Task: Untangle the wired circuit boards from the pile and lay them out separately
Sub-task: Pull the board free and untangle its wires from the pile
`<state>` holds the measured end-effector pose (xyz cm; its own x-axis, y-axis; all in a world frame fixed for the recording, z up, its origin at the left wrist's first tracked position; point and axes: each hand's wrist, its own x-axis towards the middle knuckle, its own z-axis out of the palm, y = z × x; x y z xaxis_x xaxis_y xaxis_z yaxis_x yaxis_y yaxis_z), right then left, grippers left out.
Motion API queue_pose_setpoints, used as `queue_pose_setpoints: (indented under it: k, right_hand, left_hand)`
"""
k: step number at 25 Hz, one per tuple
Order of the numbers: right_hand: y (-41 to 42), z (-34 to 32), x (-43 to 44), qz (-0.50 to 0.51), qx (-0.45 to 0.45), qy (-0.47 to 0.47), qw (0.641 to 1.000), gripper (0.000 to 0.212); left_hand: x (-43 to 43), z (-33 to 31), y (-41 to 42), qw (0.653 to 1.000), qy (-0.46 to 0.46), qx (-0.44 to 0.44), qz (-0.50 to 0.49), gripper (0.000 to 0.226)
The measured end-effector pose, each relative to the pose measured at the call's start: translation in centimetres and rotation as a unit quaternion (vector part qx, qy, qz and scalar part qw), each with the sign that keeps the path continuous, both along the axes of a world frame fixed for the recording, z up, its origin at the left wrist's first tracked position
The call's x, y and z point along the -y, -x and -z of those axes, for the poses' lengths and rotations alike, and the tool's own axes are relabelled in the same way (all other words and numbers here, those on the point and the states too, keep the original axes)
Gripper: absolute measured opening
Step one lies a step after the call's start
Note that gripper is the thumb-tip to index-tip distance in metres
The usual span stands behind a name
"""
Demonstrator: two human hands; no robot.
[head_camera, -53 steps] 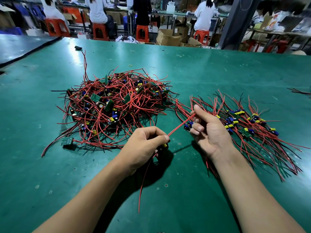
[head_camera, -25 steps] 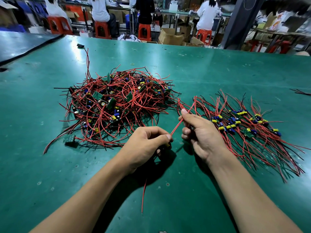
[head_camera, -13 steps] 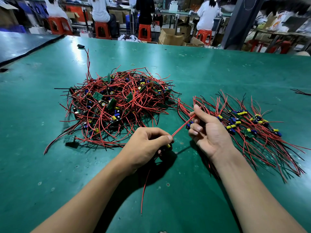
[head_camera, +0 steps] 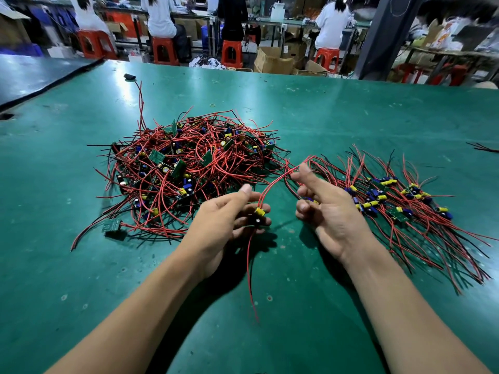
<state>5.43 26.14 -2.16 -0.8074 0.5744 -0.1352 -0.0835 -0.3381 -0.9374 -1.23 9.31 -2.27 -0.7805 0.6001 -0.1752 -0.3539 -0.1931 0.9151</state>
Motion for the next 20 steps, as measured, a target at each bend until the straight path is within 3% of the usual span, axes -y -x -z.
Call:
queue_pose_setpoints:
  k: [3, 7, 9, 13, 17, 20]
  right_hand:
    - [-0.2, 0.0, 0.6, -0.052, 0.037, -0.064, 0.996, 0.042]
    - [-0.3, 0.4, 2.0, -0.079, 0.067, -0.154, 0.982, 0.055]
    - [-0.2, 0.7, 2.6, -0.054, 0.072, -0.236, 0.968, 0.041]
    - [-0.3, 0.3, 1.4, 0.048, 0.071, -0.315, 0.945, 0.016]
    - [-1.1, 0.0, -1.4, 0.181, 0.14, -0.417, 0.88, 0.022]
    - [-1.1, 0.2, -1.5, 0.193, 0.156, -0.504, 0.827, 0.029]
  left_hand:
    - [-0.1, -0.5, 0.0, 0.998, -0.035, 0.056, 0.019, 0.05]
    - [-0.2, -0.7, 0.1, 0.993, -0.06, 0.087, 0.053, 0.066]
    - [-0.3, -0.7, -0.3, 0.993, -0.058, 0.073, 0.078, 0.066]
    - [-0.4, -0.8, -0.9, 0.999, -0.028, 0.028, 0.032, 0.043]
    - [0.3, -0.5, -0.9, 0.991, 0.07, -0.1, -0.053, 0.026]
    - [0.5, -0.5, -0.8, 0.983, 0.078, -0.136, -0.1, 0.015]
